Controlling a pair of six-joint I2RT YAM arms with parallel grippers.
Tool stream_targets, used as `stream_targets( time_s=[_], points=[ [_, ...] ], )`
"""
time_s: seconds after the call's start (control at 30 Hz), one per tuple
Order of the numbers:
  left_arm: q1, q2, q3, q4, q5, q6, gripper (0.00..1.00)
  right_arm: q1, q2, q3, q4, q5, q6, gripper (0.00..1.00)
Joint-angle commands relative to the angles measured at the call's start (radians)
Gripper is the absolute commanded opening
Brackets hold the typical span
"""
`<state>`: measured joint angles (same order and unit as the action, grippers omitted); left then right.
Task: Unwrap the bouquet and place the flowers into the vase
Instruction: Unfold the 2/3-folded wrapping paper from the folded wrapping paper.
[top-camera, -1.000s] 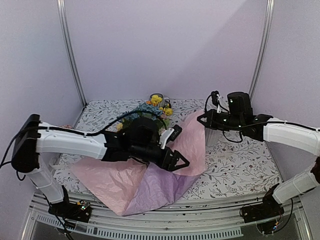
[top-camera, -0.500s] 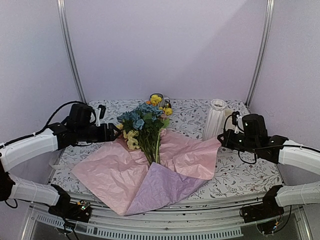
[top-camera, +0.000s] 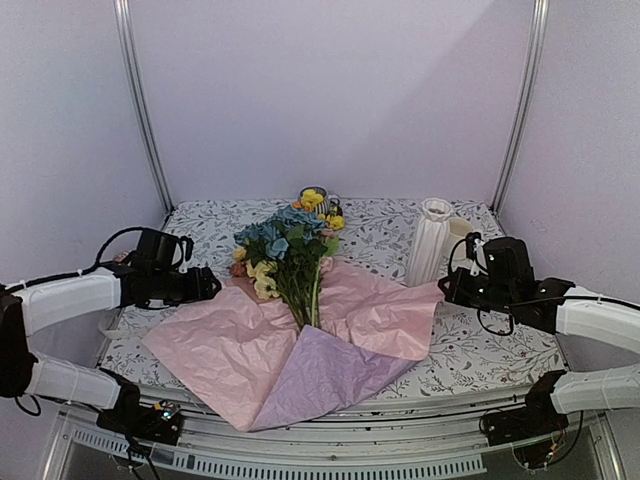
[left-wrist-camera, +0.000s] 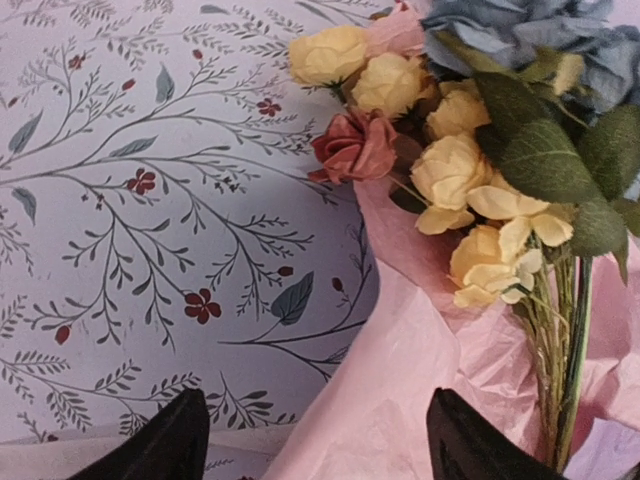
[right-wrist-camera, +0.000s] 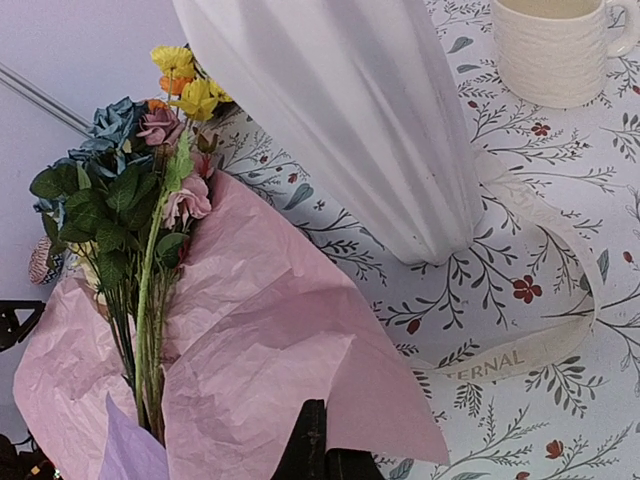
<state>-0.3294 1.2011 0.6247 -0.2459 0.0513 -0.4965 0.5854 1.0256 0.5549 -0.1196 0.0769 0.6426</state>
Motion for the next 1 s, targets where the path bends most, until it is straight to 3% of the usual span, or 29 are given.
stream_targets(
  time_s=[0.0,0.17,0.2,0.27,0.53,0.97],
  points=[
    [0.033,0.073,-0.020,0.062,-0.034,0.018,0.68,-0.027,0.025,-0.016,0.027,-0.005,-0.029,0.02],
    [0.054,0.133,-0.037,0.110,-0.006,0.029,0.44,-0.089,0.030,-0.028,0.051,-0.062,-0.052,0.02],
    [0.056,0.136,-0.043,0.120,0.013,0.039,0.35,-0.110,0.030,-0.035,0.058,-0.084,-0.054,0.02],
    [0.064,0.134,-0.052,0.125,0.016,0.039,0.01,-0.156,0.028,-0.051,0.071,-0.130,-0.060,0.02],
    [0.164,0.145,-0.072,0.110,-0.002,-0.022,0.00,-0.260,0.027,-0.121,0.122,-0.169,-0.085,0.02],
    [0.246,0.312,-0.015,0.122,0.015,-0.047,0.00,-0.307,0.227,-0.142,0.182,-0.178,-0.043,0.03]
  ],
)
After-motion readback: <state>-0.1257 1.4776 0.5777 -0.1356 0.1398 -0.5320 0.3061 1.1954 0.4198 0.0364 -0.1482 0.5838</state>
